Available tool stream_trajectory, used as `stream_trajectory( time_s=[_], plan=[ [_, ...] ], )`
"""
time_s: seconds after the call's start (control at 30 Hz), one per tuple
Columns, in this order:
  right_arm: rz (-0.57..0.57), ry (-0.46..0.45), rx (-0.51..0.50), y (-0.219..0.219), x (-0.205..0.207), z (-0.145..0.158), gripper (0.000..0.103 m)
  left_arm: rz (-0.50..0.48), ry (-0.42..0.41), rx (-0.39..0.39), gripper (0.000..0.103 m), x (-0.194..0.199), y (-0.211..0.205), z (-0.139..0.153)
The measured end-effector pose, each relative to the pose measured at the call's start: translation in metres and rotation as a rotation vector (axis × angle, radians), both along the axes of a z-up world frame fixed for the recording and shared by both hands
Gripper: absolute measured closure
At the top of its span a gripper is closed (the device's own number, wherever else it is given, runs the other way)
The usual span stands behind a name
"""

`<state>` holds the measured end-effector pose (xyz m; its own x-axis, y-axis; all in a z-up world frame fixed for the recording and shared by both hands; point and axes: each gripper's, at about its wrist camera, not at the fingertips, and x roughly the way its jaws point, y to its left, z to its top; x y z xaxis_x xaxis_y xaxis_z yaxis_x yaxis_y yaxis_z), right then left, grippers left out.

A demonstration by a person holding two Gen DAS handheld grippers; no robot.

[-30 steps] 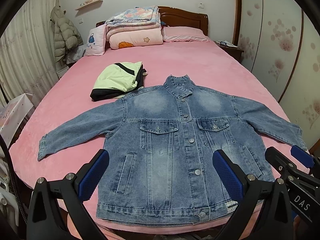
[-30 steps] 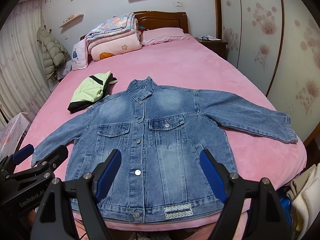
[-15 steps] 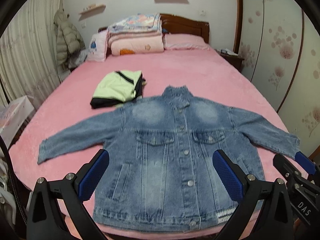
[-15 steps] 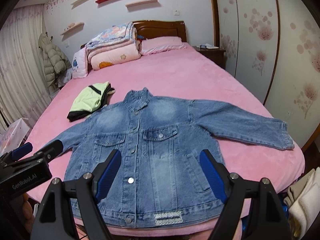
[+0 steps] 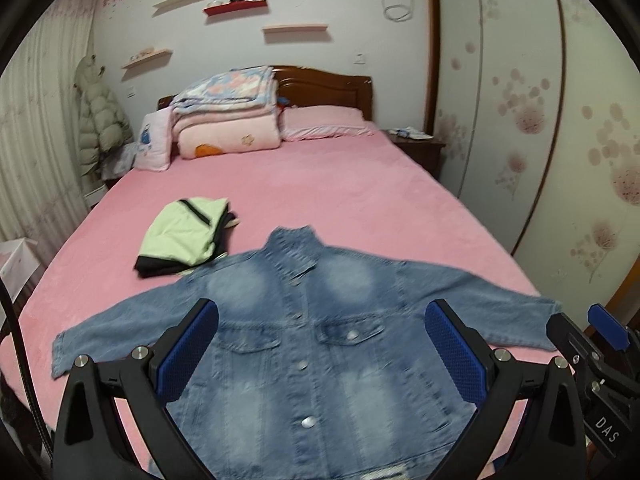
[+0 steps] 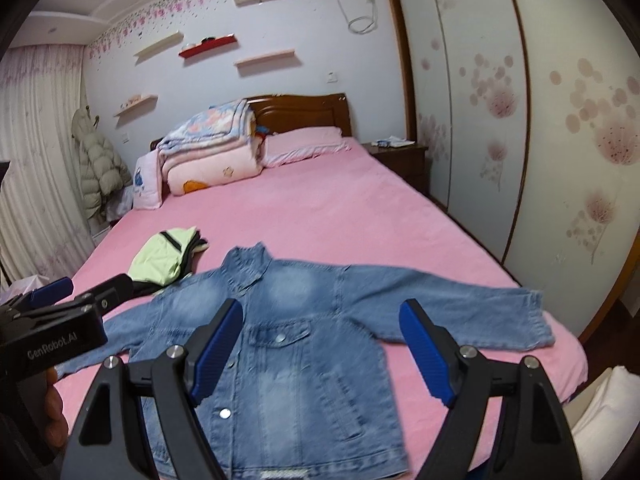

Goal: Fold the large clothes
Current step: 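Move the right tool to the jacket sleeve cuff and grasp it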

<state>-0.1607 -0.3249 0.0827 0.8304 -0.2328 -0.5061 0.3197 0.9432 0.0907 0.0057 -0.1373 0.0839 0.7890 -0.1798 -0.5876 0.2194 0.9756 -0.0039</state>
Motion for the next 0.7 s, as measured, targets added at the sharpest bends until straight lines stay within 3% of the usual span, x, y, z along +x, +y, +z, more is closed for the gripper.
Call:
stream_trajectory(
  time_s=[0.33, 0.5, 0.7],
  plan=[
    [-0.155, -0.059, -0.016, -0.086, -0.007, 0.012, 0.022, -0.082, -0.035, 0.017, 0.0, 0.037, -0.085, 0.007],
    [-0.274, -0.017, 0.009, -0.144, -0.008, -0.015, 0.022, -0.125, -0.041, 0.013, 0.0, 0.067, -0.13, -0.013],
    [-0.415, 0.077, 0.089, -0.215, -0.019, -0.064, 0.022, -0.19, -0.012, 0.019, 0.0, 0.103, -0.189, -0.068]
  ],
)
